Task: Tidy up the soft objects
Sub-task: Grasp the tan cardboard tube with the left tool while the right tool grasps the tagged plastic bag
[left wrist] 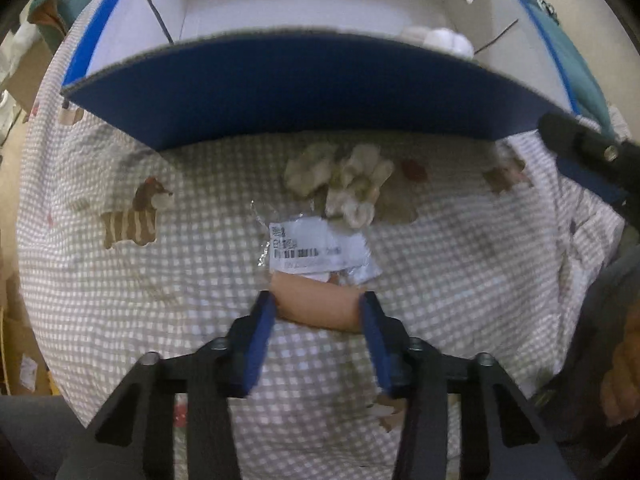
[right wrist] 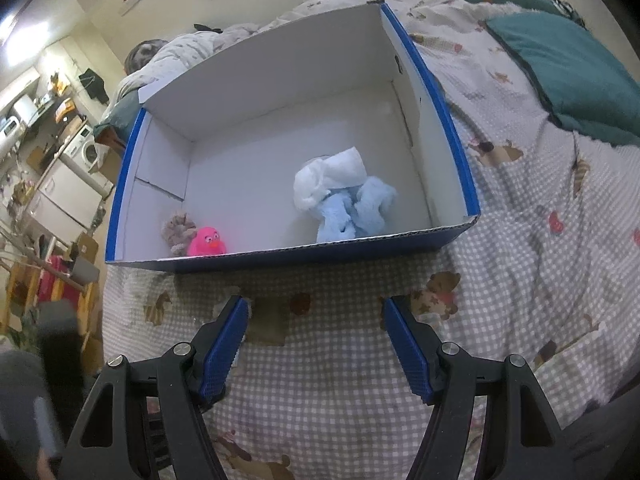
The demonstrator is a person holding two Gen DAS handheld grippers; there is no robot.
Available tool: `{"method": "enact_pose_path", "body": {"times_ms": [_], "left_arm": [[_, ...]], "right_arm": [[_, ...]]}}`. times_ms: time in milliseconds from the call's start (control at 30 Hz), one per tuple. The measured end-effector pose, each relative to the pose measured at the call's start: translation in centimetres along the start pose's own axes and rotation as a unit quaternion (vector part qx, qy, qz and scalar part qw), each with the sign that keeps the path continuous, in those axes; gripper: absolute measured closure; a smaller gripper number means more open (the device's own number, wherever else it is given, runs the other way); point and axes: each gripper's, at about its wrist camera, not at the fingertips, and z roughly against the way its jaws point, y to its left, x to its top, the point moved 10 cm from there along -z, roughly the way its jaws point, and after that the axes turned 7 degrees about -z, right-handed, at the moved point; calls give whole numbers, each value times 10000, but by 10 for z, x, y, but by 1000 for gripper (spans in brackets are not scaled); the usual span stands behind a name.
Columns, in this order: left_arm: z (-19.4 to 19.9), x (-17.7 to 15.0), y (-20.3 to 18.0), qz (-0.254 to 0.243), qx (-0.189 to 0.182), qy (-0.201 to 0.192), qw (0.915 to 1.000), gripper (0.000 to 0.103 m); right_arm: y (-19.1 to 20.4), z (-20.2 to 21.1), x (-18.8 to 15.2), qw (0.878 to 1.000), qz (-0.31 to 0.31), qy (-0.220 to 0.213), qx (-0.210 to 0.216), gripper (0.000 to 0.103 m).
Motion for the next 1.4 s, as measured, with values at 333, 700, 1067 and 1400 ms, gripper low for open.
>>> {"method": "enact_pose_path", "body": {"times_ms": [333,700,1067,1400], "left_arm": [[30,-1,20,442,-103,-300,9985,95],[77,14,83,1089,754,-952,9866,95],[87,5,110,1618,833,-980,9784,94],[85,8,108,1710,710,-929,9783,94]], "right_arm": [[-2,-7,-3,9996,-220,171,91,29],[41,-37,-48,9929,283,1104,339,29],[79,-89,-89,9888,385,1435,-137,29],[108,-110,-97,9876,702,1404,-65,73]]}}
